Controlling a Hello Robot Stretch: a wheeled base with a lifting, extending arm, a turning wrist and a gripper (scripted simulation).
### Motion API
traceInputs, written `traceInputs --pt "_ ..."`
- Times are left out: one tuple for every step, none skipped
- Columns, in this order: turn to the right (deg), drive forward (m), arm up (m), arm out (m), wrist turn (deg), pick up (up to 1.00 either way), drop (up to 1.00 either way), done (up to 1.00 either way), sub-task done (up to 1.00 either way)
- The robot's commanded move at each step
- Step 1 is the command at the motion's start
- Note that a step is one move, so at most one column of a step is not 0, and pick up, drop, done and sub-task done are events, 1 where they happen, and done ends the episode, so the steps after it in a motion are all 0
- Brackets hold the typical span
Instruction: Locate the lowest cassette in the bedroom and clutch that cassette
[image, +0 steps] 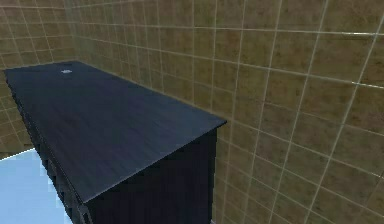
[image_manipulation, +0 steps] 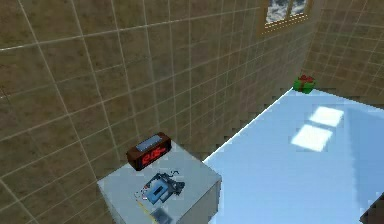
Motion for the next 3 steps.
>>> traceInputs --pt "0.0 0.0 0.0 0.24 0.0 0.0 0.0 0.0 0.0" --pt "0.0 0.0 0.0 0.0 45.0 0.0 0.0 0.0 0.0" --pt "0.0 0.0 0.0 0.0 45.0 0.0 0.0 0.0 0.0"
